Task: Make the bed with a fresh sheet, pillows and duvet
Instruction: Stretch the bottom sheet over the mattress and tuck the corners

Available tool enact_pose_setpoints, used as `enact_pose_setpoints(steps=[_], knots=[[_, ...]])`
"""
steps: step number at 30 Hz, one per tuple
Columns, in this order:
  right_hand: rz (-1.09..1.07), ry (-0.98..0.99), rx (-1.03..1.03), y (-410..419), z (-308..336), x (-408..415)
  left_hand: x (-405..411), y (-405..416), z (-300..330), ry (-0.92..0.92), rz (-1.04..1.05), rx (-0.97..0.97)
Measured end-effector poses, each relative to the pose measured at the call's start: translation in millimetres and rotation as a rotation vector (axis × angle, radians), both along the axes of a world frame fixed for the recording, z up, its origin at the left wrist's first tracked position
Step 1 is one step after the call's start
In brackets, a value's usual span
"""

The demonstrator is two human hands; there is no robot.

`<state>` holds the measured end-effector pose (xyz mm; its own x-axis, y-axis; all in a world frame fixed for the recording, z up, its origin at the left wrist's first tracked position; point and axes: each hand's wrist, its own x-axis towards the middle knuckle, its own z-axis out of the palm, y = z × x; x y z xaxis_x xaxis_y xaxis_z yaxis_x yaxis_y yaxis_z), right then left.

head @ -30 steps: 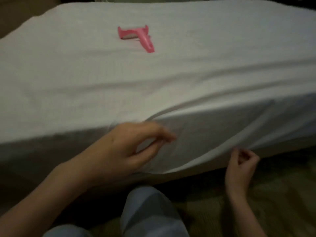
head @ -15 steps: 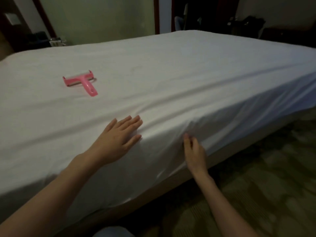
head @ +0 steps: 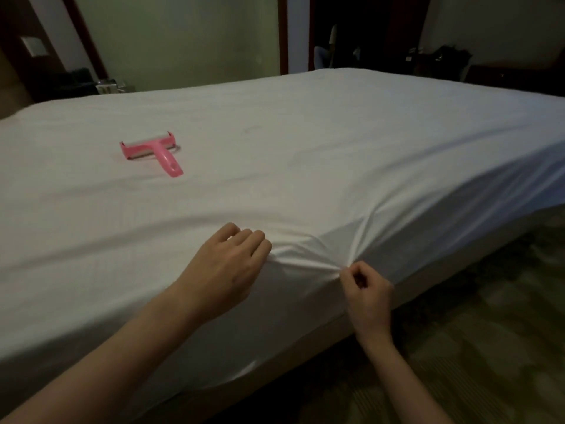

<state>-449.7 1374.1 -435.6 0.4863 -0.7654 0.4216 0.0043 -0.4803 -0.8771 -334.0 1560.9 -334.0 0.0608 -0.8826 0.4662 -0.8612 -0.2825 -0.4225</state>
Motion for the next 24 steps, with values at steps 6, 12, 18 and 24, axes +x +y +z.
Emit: enact_pose_setpoints(steps=[6, 12, 18, 24], knots=[[-0.058, -0.019, -0.293, -12, -5, -19, -1, -4, -21, -0.097, -0.061, -0.028], [-0.019, 0.036, -0.155, -11, -38, -7, -14, -2, -85, -0.176, -0.065, 0.093], [0.061, 0.222, 0.61, 6, -99, 9, -10, 12, -128, -0.194, -0.021, 0.163], [0.193, 0.055, 0.963, 20, -100, 7, -14, 34, -185, -0.081, -0.027, 0.38]])
